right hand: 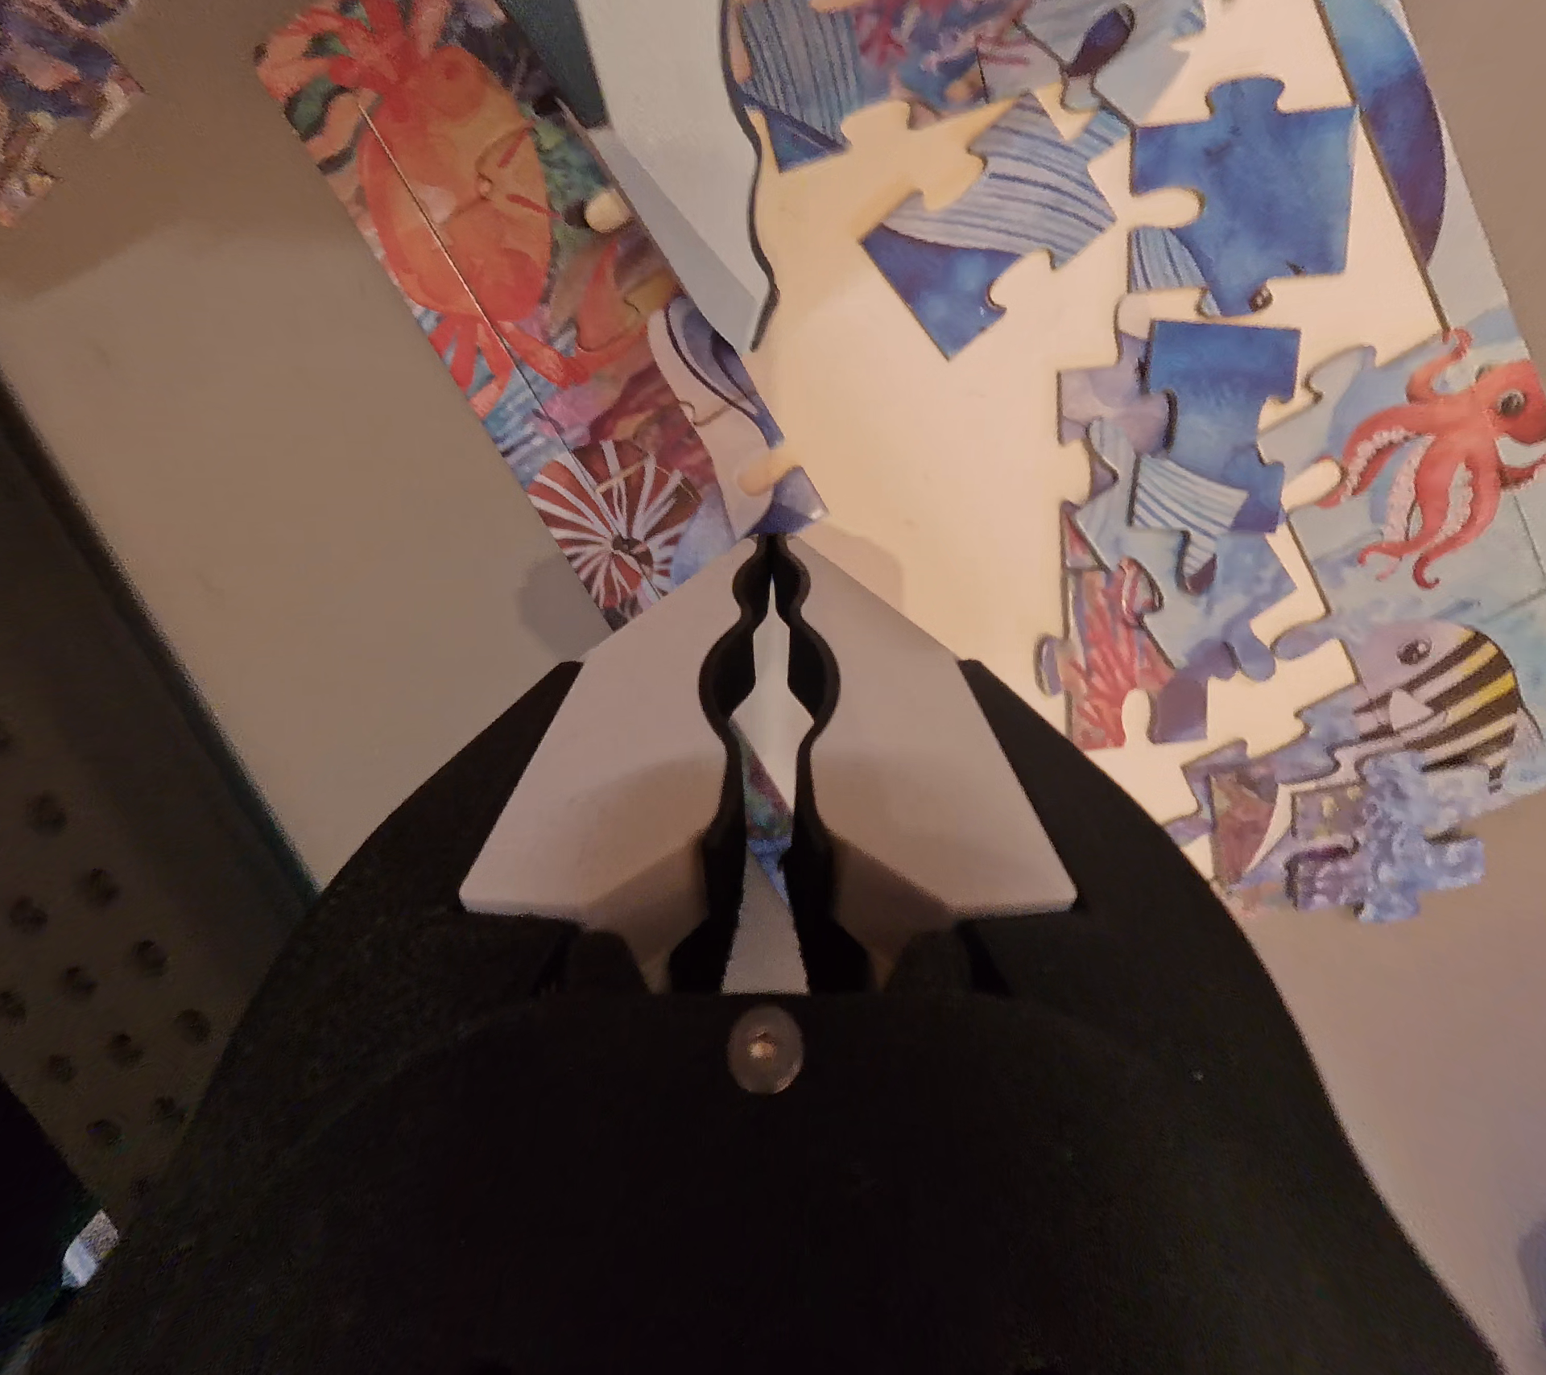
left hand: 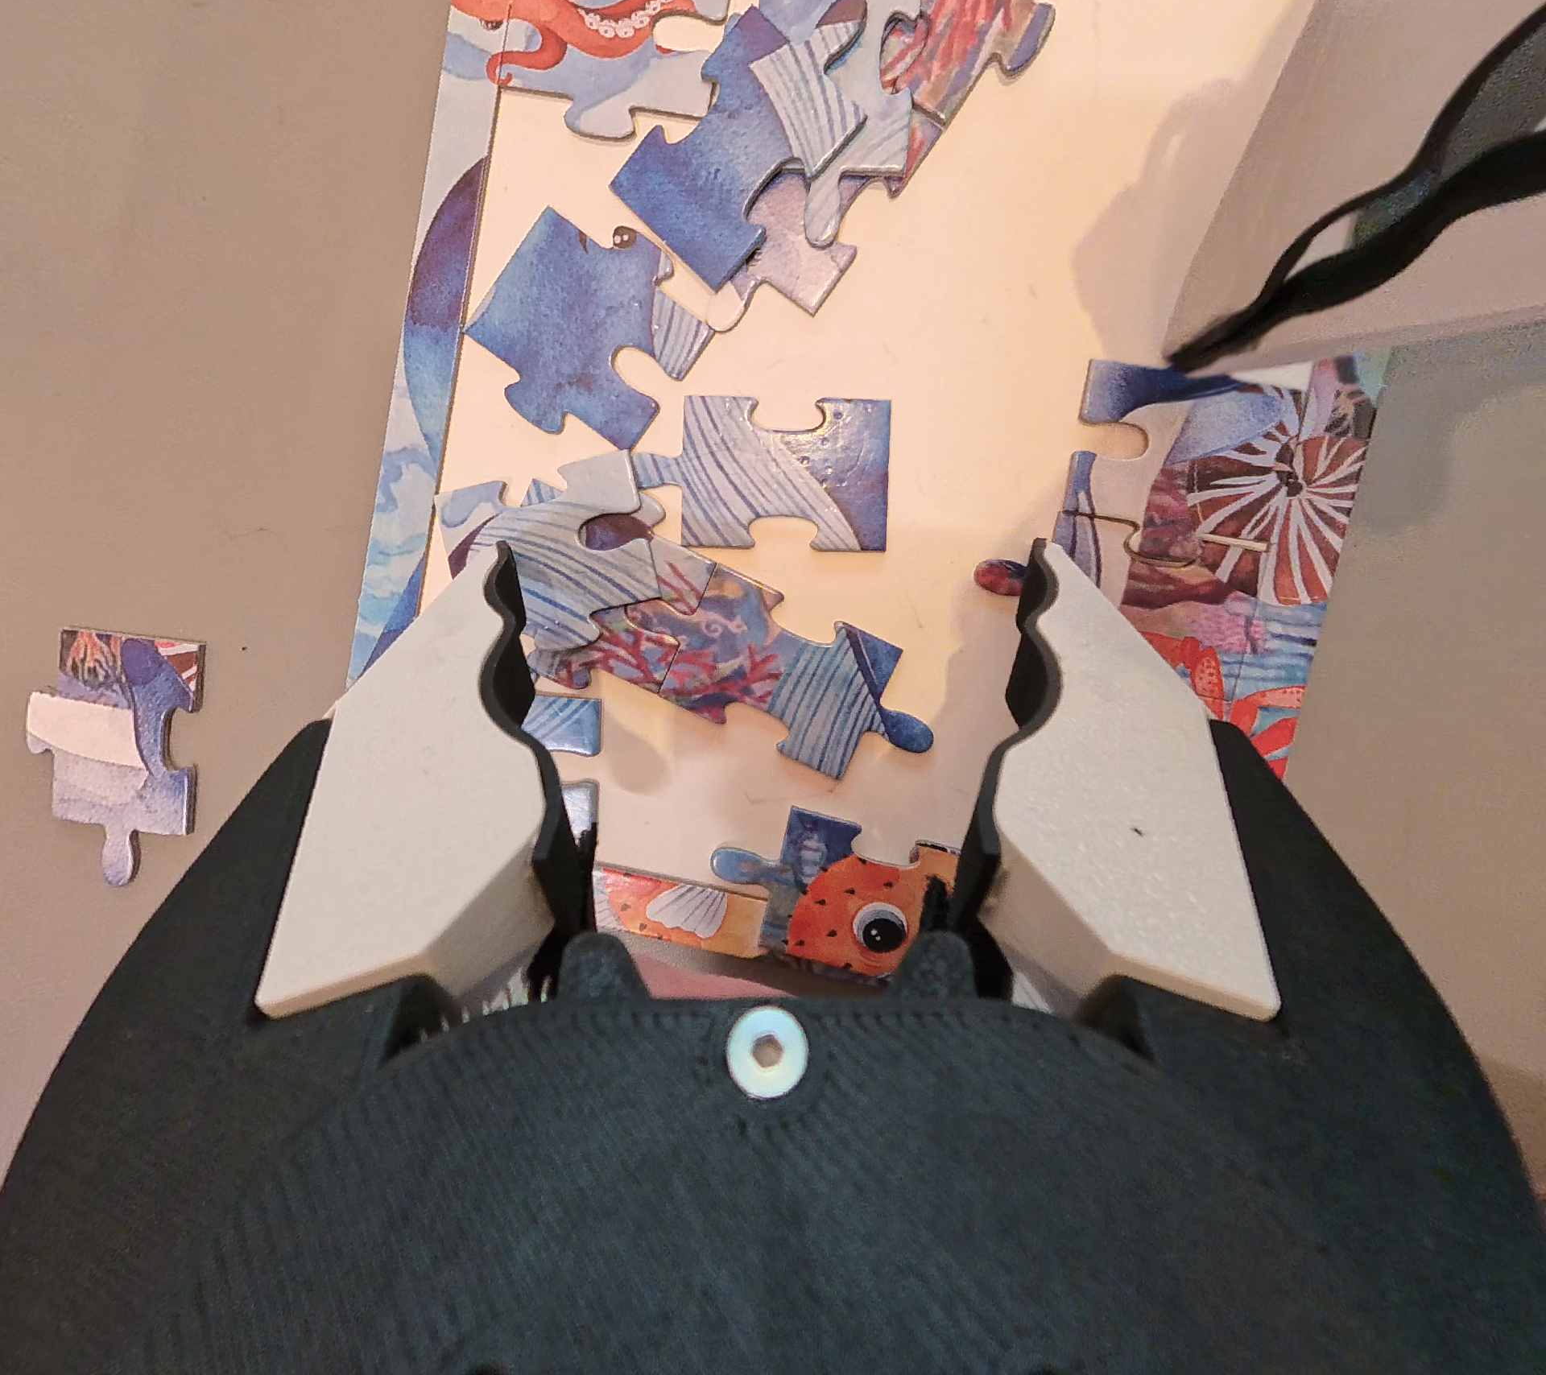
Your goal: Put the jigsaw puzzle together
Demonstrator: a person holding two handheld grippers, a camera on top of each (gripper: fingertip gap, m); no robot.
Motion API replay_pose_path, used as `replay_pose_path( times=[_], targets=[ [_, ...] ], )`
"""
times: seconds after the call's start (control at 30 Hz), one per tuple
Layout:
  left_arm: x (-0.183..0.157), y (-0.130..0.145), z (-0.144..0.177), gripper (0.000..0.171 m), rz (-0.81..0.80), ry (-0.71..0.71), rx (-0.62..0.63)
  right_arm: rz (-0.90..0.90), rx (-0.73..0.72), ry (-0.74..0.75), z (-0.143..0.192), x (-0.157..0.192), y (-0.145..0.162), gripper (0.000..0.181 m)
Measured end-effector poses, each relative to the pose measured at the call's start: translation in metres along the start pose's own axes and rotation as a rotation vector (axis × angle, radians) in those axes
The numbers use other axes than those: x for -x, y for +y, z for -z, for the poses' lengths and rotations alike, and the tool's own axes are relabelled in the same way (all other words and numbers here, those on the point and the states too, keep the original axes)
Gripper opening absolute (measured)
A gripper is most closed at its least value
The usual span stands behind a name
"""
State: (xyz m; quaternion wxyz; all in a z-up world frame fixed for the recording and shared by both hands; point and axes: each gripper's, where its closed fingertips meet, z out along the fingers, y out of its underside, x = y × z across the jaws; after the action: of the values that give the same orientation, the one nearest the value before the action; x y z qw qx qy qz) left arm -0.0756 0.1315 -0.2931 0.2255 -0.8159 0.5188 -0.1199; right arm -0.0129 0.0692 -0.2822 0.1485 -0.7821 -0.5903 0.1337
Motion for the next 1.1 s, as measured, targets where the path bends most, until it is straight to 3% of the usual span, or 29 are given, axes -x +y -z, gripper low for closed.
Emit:
replay_pose_path(
  times=[0.3,0.57,0.87,1.1],
  targets=[
    [0.0,0.0,0.0,0.115,0.0,0.0,0.001,-0.003,0.014,-0.052,-0.006,0.012,-0.002,0.0],
    [0.0,0.0,0.0,0.116,0.0,0.001,-0.001,-0.031,0.084,-0.045,0.0,0.005,0.018,0.0],
    [0.0,0.0,0.0,0.116,0.0,0.001,0.0,-0.013,0.069,-0.063,0.003,0.012,0.008,0.0],
    [0.0,0.0,0.0,0.116,0.0,0.002,-0.002,0.066,-0.031,-0.036,0.008,0.016,-0.027,0.0]
  ],
)
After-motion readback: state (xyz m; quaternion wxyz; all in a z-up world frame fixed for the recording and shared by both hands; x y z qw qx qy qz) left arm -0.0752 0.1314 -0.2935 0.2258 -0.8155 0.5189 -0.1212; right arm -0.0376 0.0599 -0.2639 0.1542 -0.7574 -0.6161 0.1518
